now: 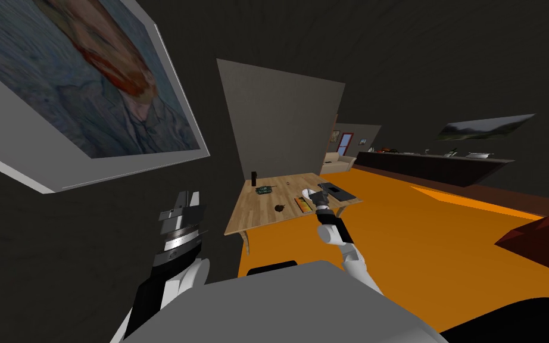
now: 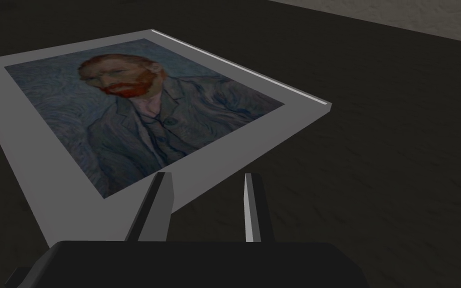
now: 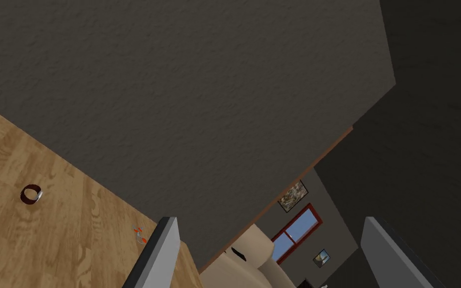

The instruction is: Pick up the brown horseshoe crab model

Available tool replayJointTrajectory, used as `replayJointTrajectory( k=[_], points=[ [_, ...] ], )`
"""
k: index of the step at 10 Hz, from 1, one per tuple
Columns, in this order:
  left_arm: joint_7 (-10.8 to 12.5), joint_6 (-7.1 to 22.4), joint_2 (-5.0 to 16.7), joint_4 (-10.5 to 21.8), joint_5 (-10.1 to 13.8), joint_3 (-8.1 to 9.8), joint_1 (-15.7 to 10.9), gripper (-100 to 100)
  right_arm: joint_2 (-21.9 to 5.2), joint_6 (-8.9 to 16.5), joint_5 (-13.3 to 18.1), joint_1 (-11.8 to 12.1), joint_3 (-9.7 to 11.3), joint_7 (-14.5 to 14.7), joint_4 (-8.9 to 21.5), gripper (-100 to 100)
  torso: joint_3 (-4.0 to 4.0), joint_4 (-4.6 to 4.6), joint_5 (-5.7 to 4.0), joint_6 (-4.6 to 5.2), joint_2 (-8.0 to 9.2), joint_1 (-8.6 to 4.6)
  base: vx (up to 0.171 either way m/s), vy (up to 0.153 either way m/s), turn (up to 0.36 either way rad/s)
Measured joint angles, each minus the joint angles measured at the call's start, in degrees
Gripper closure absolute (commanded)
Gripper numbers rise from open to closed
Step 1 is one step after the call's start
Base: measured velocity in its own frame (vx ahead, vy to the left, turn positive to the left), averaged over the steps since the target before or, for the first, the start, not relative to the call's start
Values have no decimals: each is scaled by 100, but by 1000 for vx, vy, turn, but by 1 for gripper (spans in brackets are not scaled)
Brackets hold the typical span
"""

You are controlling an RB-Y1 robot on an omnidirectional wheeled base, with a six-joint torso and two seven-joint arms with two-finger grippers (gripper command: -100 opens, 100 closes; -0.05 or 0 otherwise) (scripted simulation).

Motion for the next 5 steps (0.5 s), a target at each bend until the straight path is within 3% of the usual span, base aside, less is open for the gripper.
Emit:
replayJointTrajectory(
  k=[5],
  points=[
    [0, 0, 0, 0, 0, 0, 0, 0, -57, -39, -818, -459, -57, -568, 700, -100, 0, 0, 1, -1, 0, 4, -10, -11, 13]
  ],
)
